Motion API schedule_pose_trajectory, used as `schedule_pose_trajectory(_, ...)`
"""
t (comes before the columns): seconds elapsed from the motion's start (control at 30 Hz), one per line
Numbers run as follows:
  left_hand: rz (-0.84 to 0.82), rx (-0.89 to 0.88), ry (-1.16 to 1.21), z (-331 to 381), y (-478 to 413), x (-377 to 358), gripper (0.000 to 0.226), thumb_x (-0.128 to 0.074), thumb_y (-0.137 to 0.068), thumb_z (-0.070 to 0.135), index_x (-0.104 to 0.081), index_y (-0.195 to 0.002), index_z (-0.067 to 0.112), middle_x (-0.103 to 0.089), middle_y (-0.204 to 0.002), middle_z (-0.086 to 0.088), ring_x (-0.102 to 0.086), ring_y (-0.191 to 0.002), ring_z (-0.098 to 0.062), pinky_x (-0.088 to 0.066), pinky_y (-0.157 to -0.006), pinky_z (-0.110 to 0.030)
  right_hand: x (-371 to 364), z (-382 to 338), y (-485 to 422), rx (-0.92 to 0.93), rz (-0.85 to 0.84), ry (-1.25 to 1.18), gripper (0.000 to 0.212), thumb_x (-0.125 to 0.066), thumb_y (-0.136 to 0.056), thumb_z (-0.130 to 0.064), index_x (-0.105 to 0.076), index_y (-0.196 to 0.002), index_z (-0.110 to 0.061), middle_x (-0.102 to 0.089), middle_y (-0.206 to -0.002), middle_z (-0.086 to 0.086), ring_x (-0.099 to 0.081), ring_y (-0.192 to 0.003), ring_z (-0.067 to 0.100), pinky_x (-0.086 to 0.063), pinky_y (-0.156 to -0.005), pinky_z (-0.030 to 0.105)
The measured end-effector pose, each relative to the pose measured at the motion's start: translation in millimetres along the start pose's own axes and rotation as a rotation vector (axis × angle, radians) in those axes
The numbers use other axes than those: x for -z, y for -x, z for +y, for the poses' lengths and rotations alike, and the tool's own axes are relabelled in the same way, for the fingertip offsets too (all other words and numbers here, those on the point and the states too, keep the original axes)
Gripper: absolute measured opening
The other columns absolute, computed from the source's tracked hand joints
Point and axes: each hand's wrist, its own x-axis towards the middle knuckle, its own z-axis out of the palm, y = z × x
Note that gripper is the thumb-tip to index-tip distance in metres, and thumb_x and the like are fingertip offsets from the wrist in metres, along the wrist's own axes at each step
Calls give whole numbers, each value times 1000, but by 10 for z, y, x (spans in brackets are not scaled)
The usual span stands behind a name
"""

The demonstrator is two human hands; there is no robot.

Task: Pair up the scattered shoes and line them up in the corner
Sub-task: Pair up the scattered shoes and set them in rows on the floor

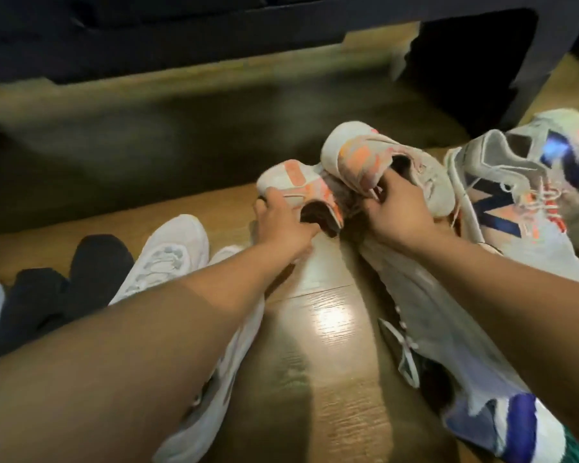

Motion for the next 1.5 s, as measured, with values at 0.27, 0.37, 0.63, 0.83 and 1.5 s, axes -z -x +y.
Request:
schedule_pose_trajectory(0.27,-22,-248,-419,186,-379,510,101,-77,-78,25,-9,-154,27,-4,-162,-7,-35,-139,-35,-40,-110,-42,411,-139,41,18,95,24,27,-55,-96,-19,-67,-118,-10,-66,-111,7,-63,-101,27,-53,-92,40)
schedule_pose_trajectory(0.37,-57,-240,-424,210,-552,508,108,-82,-73,31,-11,-154,23,-15,-159,-11,-34,-139,-35,-36,-111,-42,337,-128,53,35,65,-6,14,-57,-96,-14,-70,-101,-14,-62,-94,4,-59,-95,25,-36,-75,18)
schedule_pose_trajectory(0.63,177,-270,-421,341,-642,495,57,-60,-90,11,-40,-143,19,-40,-140,-15,-49,-122,-40,-42,-104,-43,179,73,-25,-82,-178,-119,24,-61,-93,-10,-69,-115,-16,-66,-115,5,-59,-109,24,-51,-96,41)
schedule_pose_trajectory(0.83,-57,-3,-317,469,-105,61,49,-72,-79,31,-59,-121,10,-58,-121,-12,-63,-104,-30,-56,-81,-35,424,181,-79,-35,99,-183,30,-47,-84,-10,-71,-96,-24,-72,-95,3,-66,-92,25,-55,-82,51)
schedule_pose_trajectory(1.5,-478,-322,-1032,-709,1000,818,99,-69,-74,57,-8,-150,44,21,-161,-1,23,-144,-43,14,-107,-72,-260,-906,105,386,-490,714,95,-72,-80,-29,-11,-151,-40,-4,-159,10,-21,-140,39,-40,-104,47)
